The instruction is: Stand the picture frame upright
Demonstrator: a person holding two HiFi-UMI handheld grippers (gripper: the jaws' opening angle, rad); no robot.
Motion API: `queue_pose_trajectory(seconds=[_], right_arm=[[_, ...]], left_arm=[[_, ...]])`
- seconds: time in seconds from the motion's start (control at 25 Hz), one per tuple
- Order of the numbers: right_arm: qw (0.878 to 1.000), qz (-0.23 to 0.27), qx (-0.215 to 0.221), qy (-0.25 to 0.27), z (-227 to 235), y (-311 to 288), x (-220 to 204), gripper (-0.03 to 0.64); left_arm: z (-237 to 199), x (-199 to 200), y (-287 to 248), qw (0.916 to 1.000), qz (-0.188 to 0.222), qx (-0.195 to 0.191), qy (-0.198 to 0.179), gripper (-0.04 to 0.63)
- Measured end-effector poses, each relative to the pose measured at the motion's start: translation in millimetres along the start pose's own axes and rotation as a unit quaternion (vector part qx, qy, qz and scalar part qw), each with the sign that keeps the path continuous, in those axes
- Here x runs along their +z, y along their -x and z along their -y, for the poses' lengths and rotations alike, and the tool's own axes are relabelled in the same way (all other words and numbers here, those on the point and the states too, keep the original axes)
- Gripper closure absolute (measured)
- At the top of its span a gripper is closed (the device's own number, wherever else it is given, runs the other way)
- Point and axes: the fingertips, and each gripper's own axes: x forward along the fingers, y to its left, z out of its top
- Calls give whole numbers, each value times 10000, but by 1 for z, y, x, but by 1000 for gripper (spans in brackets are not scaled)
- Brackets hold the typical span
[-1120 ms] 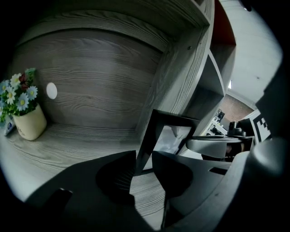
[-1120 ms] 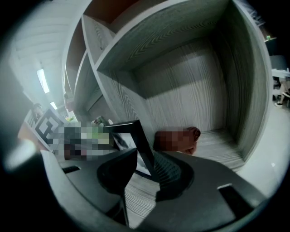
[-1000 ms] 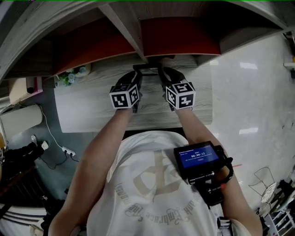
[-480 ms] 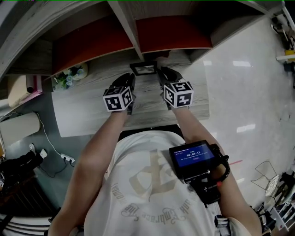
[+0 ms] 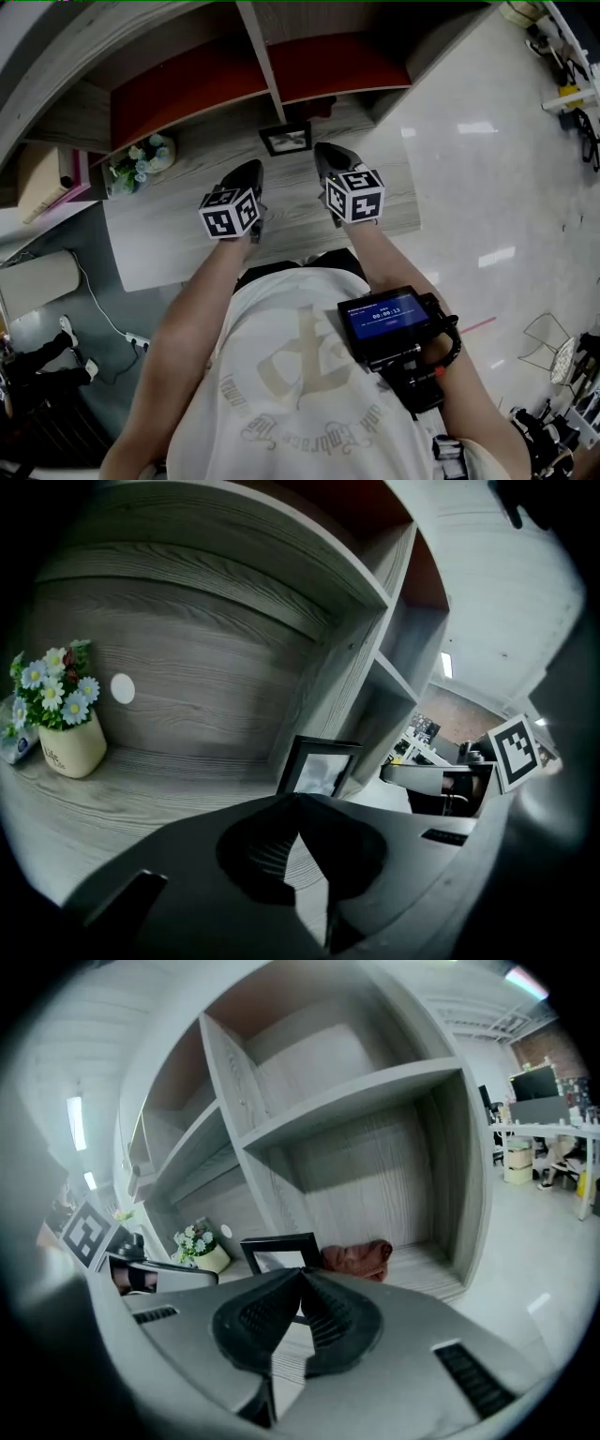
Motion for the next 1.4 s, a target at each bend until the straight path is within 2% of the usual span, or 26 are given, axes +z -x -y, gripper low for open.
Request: queue_pose_trajectory(seconds=[0.4,0.64,0.8,1.08,1.4], right_arm=[[9996,290,36,-46,-27,52,10,611],[9977,470,264,421,-60,78,13,612],[9964,565,437,458,-80,92,11,612],[9951,626,620,453,-100,113,4,612],[9948,728,632,325,-115,138,-8,613]], left_arm=[[27,-3,56,9986,236,-415,-209,588],[33,-9,85,9972,401,-626,-41,588],[35,-11,101,9959,482,-764,3,588],[47,-3,126,9925,637,-1020,-226,588],[61,-8,150,9878,669,-1335,-448,588]])
